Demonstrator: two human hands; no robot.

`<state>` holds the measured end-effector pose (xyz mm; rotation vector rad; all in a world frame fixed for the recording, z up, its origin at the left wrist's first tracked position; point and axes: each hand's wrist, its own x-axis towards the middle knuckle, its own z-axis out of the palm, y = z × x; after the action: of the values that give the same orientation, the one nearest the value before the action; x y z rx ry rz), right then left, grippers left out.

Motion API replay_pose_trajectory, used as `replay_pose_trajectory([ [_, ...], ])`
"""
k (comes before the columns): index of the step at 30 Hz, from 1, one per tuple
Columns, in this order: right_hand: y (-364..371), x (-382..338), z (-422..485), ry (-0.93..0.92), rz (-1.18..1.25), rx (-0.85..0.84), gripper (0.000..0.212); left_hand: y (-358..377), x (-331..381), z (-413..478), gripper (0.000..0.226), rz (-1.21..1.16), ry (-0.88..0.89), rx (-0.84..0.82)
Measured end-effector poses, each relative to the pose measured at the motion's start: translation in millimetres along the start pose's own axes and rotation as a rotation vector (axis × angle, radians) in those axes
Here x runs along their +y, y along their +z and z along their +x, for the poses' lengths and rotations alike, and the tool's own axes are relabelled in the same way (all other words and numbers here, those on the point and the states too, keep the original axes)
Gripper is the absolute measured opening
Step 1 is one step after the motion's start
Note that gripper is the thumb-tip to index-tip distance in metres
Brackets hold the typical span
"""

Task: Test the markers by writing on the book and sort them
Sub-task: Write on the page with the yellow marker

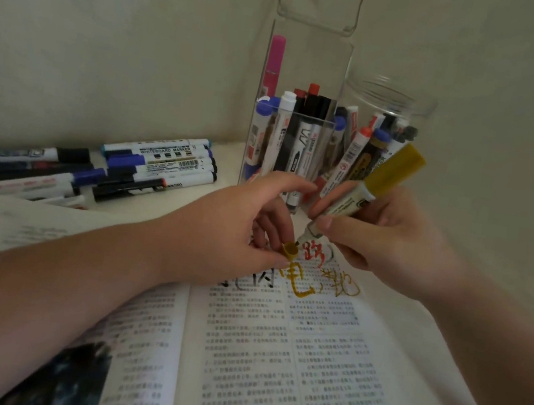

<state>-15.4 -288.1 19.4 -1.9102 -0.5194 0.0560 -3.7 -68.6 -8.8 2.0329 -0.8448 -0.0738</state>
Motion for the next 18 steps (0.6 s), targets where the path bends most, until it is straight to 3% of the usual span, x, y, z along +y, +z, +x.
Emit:
replay_pose_trajectory([
  [2,1.2,-3.7,3.2,0.007,-0.061,-0.005,0.004,0.3,-0.9,0.7,0.079,0.008,-0.008,0.002],
  [8,8.1,-12.4,13.6,0.084,-0.376,-0.123,0.006,-0.2,-2.0,0.0,0.081,0.065,-0.012,0.012],
  [11,10.2,-14.2,12.6,0.092,-0.397,-0.116,0.004,-1.3,0.0,-1.0,0.083,0.059,-0.018,0.024],
  [15,20.4,-16.0,10.1,0.070,-0.409,-0.093,0.022,-1.7,3.1,0.1,0.079,0.024,-0.047,0.040],
  [18,21.6,-11.7,9.5,0.126,-0.434,-0.052,0.006,-0.4,3.6,-1.5,0.078,-0.009,-0.056,0.044],
])
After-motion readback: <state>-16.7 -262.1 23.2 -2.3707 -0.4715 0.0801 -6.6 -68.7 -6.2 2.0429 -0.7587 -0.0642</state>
